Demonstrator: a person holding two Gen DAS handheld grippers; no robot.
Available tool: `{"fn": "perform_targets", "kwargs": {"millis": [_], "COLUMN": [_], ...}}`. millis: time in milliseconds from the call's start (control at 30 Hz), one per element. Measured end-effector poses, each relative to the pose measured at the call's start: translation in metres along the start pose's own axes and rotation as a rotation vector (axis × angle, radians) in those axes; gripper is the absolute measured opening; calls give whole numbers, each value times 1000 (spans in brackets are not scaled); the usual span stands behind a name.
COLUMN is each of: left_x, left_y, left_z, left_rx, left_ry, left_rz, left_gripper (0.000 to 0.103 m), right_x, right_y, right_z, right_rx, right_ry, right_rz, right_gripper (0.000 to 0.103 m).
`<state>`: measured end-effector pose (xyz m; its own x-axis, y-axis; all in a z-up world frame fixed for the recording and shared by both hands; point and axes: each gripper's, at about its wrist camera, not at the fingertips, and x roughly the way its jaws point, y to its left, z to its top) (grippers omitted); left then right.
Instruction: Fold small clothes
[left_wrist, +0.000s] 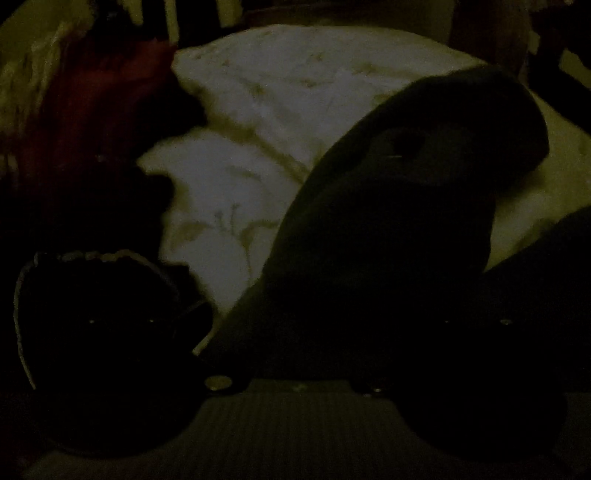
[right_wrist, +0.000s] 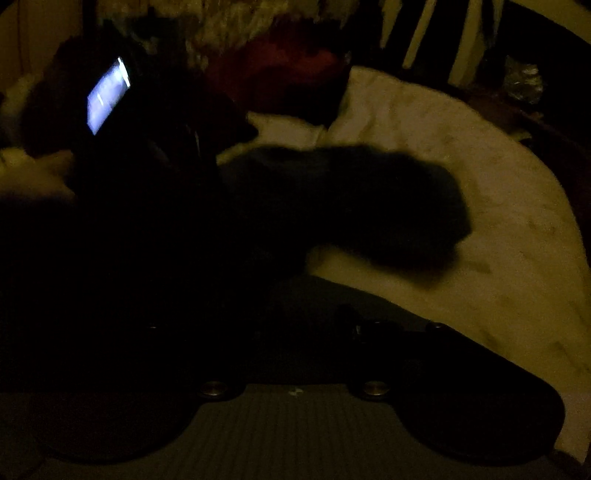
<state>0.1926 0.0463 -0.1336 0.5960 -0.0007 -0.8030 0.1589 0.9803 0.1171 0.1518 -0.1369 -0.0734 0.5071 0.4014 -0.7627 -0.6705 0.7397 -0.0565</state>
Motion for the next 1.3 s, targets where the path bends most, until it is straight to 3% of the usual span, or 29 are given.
{"fn": "perform_targets", "kwargs": {"millis": [133,200,267,300,400,533,633,733,833,933,1000,1033,1067,1100,1167,1233,1267,1300], "left_x": [-9,-15,-16,-19,-28,-57,-75,-73,-61,-48,-32,-23,-14,-3,15,25,28,30], "left_y": [-5,-8,-9,-7,-4,-3,-14,-31,-45,-55,-60,-64,-66,-67,-64,-53,-46,-39], "left_z": [2,3,6,6,8,15,22,28,32,38,47,51,55,60,67,68,66,64], "left_rx": [25,44,34,28,1,-46,-25,21,73,113,155,177,195,204,173,105,65,27], "left_ry": [-35,-55,-60,-61,-94,-205,-269,-253,-234,-223,-212,-213,-215,-207,-193,-191,-183,-170], "left_rz": [2,9,-2,-5,-23,-102,-141,-149,-97,-29,64,124,162,185,202,164,135,104], "left_gripper": [103,103,103,103,103,103,103,103,103,103,103,103,103,103,103,100,92,88], "right_x": [33,43,47,46,19,-19,-32,-19,-3,-11,-17,-18,-23,-32,-61,-74,-78,-77], "right_y": [8,14,19,17,-11,-53,-87,-113,-122,-156,-158,-153,-150,-147,-139,-128,-121,-115], "right_z": [1,-2,-3,-2,8,22,31,25,12,-8,-17,-18,-20,-21,-20,-12,-11,-7], "right_rx": [-101,-161,-226,-242,-84,45,145,219,198,402,410,362,330,329,360,334,338,343], "right_ry": [99,121,136,142,76,-24,-81,-38,13,-6,19,51,55,16,-130,-182,-187,-182], "right_rz": [-58,-89,-151,-162,-136,-209,-289,-335,-439,-490,-569,-651,-670,-648,-503,-268,-167,-41], "right_gripper": [79,69,34,25,21,19,18,19,18,18,6,16,20,20,21,28,35,36]}}
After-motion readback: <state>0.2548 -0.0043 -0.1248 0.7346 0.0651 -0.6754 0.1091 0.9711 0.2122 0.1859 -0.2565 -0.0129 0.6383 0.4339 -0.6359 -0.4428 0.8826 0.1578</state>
